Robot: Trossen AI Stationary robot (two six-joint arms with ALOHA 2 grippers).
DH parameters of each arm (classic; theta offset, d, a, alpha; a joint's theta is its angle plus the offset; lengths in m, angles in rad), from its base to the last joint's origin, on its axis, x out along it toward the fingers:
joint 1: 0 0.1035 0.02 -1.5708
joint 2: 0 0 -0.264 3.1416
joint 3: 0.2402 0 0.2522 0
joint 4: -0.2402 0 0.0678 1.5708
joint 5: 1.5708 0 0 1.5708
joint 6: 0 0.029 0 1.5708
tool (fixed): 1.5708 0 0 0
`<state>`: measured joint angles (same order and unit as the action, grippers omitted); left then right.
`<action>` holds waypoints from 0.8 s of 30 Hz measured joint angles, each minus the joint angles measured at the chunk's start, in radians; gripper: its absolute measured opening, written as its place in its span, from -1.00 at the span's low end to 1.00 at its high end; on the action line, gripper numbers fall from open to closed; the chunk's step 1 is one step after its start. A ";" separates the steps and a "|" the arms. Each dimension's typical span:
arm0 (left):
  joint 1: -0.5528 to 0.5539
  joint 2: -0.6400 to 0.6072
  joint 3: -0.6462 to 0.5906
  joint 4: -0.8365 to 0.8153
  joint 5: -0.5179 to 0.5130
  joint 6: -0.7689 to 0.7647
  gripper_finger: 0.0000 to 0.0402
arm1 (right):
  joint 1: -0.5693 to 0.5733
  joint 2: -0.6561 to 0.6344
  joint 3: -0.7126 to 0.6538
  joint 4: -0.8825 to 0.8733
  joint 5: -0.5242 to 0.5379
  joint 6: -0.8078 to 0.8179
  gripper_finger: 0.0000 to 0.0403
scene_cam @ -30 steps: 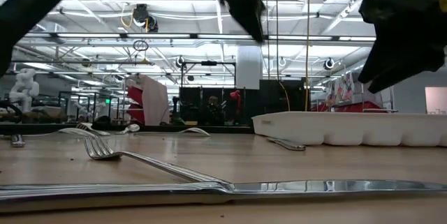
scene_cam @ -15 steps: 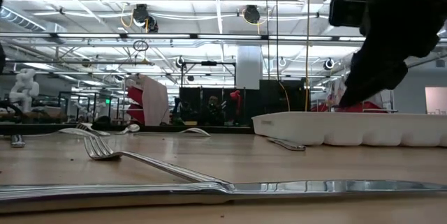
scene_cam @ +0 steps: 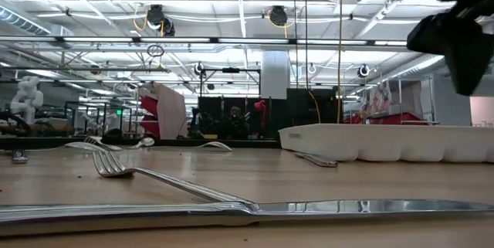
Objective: Sort silverware
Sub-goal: Put the silver fork into the white silverware tray
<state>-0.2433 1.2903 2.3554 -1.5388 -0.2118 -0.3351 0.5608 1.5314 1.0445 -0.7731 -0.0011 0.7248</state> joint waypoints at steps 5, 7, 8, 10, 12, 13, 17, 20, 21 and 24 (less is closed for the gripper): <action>-0.008 -0.009 -0.002 -0.035 -0.004 0.001 -0.64 | 0.039 0.004 -0.006 0.121 -0.028 -0.004 0.25; -0.008 -0.009 -0.014 -0.032 -0.004 0.008 -0.64 | 0.041 0.004 -0.006 0.134 -0.016 -0.005 0.25; -0.008 -0.008 -0.018 -0.032 -0.004 0.012 -0.64 | 0.040 0.004 -0.006 0.134 -0.004 -0.005 0.25; -0.008 -0.008 -0.037 -0.032 -0.004 0.037 -0.64 | 0.035 0.005 -0.006 0.132 0.004 -0.019 0.25; -0.008 -0.009 -0.060 -0.032 -0.004 0.063 -0.64 | 0.029 0.015 -0.006 0.140 0.005 -0.034 0.25; -0.008 -0.009 -0.071 -0.032 -0.004 0.072 -0.64 | 0.027 0.026 -0.006 0.144 0.002 -0.037 0.25; -0.008 -0.008 -0.101 -0.032 -0.004 0.082 -0.64 | 0.027 0.104 -0.006 0.196 -0.058 -0.070 0.25; -0.008 -0.008 -0.119 -0.032 -0.003 0.082 -0.64 | 0.030 0.173 -0.007 0.225 -0.104 -0.088 0.25; -0.008 -0.009 -0.123 -0.033 -0.003 0.082 -0.64 | 0.031 0.195 -0.006 0.228 -0.109 -0.093 0.24; -0.008 -0.010 -0.130 -0.033 -0.003 0.082 -0.64 | 0.030 0.250 -0.007 0.226 -0.156 -0.117 0.21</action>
<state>-0.2512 1.2806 2.2254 -1.5713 -0.2150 -0.2535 0.5911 1.7819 1.0378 -0.5468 -0.1574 0.6074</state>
